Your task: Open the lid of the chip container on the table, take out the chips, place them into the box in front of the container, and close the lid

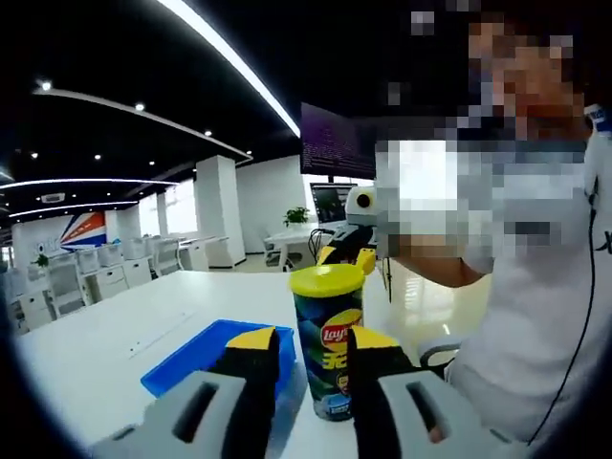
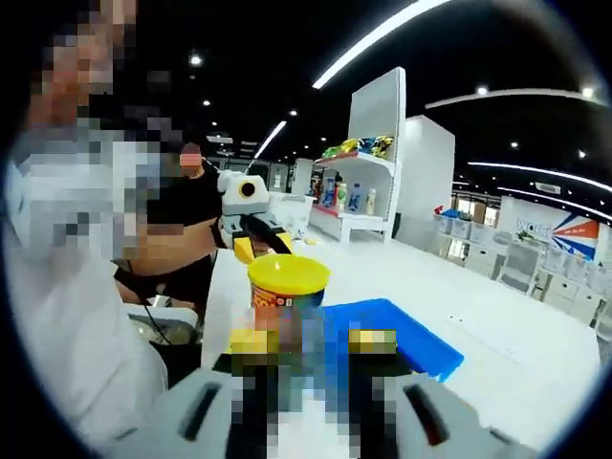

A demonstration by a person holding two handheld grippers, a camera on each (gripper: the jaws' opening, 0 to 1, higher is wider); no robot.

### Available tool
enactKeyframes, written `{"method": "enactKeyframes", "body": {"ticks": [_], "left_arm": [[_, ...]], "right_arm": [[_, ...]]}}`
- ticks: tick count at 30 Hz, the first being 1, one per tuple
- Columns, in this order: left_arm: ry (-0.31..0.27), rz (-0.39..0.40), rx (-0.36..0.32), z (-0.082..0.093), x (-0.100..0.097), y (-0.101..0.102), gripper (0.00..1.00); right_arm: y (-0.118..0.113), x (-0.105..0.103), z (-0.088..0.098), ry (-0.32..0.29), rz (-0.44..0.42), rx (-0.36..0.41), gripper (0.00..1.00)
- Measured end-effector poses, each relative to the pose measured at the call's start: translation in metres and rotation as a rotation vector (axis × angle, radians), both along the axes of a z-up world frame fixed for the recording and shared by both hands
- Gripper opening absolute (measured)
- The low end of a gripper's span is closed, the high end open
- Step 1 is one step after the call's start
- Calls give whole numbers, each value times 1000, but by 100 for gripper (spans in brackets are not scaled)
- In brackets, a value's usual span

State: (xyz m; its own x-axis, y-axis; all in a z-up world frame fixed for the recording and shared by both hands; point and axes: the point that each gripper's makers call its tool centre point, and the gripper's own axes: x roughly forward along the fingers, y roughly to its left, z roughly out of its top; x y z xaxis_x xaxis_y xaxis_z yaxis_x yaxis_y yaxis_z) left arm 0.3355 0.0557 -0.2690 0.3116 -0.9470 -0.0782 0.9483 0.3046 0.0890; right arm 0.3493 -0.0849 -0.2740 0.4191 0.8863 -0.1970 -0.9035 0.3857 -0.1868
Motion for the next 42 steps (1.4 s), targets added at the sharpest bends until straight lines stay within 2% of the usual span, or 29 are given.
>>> {"method": "enactKeyframes", "body": {"ticks": [4,6,8,9,13,16,17,19,20,22,24,26,28,32,34,38,42], "left_arm": [[13,59,-1,-8,11,13,37],[30,115,-18,-10,20,20,47],[1,145,-10,-13,25,24,60],[-16,164,2,-16,29,26,63],[-20,259,83,-41,48,40,66],[29,270,89,-62,58,43,72],[59,277,101,-73,62,44,72],[79,310,143,-92,74,47,72],[88,320,153,-99,78,47,72],[125,330,155,-110,83,45,72],[160,326,126,-113,85,41,75],[155,340,144,-119,90,41,75],[167,359,156,-126,97,42,75],[200,401,110,-134,110,41,72],[206,401,105,-138,113,37,69],[212,379,90,-142,113,27,68],[220,360,74,-145,113,18,65]], "right_arm": [[-12,7,-10,16,-32,-12,30],[-14,8,-9,18,-29,19,41],[-19,15,-13,32,-50,35,52],[-23,20,-15,41,-69,48,54],[-39,43,-32,70,-174,52,55],[-41,51,-43,74,-187,70,68],[-41,51,-47,80,-183,72,70],[-42,57,-59,91,-198,63,70],[-44,63,-67,74,-214,39,70],[-50,72,-86,93,-254,-21,70],[-48,78,-95,109,-253,-9,71],[-48,83,-99,143,-266,23,72],[-49,91,-105,148,-285,23,71],[-40,99,-116,150,-290,12,71],[-32,99,-119,157,-272,18,71],[-23,105,-134,164,-275,-31,69],[-15,104,-142,188,-289,-45,66]]}}
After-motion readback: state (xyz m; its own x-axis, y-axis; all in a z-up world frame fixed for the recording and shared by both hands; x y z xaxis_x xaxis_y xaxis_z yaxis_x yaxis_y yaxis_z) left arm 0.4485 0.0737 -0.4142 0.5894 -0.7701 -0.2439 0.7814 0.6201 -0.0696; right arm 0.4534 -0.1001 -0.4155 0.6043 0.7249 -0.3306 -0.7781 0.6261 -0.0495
